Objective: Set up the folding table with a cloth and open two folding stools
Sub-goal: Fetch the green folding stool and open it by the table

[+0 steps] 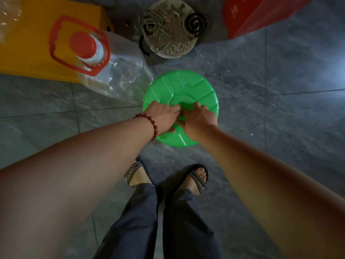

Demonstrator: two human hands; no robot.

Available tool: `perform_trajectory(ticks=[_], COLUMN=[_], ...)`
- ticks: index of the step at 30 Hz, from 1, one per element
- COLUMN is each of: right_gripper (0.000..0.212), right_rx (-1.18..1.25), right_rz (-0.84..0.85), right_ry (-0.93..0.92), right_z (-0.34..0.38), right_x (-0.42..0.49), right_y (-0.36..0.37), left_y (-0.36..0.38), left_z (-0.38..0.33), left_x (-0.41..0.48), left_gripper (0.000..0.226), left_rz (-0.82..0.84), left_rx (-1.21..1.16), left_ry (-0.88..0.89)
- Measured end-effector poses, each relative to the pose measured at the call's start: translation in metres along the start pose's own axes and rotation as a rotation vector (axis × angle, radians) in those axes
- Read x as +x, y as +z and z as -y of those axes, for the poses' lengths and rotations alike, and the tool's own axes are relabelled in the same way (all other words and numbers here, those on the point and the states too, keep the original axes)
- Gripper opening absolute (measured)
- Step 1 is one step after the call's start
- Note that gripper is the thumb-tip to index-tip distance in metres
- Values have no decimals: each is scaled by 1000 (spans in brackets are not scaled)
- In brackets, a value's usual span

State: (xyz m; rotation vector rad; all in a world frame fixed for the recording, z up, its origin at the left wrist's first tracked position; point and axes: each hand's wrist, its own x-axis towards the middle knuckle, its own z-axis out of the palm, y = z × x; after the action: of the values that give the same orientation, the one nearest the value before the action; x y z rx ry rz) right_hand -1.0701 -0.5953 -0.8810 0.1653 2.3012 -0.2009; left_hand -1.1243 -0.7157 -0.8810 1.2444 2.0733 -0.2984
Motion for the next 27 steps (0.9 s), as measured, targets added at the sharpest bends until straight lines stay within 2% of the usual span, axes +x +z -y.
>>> perform_trajectory(ticks=[4, 9, 16, 27], right_gripper=[48, 49, 44, 40], right_rx=[15, 30, 73, 48], right_rz=[-26, -91, -215, -412], right_ry=[-14, 0, 19, -65], right_z=[-6, -12, -15, 11], right_x=[-27, -71, -148, -283], right_y=[-22, -74, -178, -327], left_y=[-26, -96, -204, -363], left_z=[-8, -12, -13, -11], left_x=[-21, -57, -121, -262], left_gripper=[52, 52, 53, 60], left_rz=[-22, -82, -174, -266], left_rx=[-10, 24, 97, 242], left_ry=[16, 75, 86, 77])
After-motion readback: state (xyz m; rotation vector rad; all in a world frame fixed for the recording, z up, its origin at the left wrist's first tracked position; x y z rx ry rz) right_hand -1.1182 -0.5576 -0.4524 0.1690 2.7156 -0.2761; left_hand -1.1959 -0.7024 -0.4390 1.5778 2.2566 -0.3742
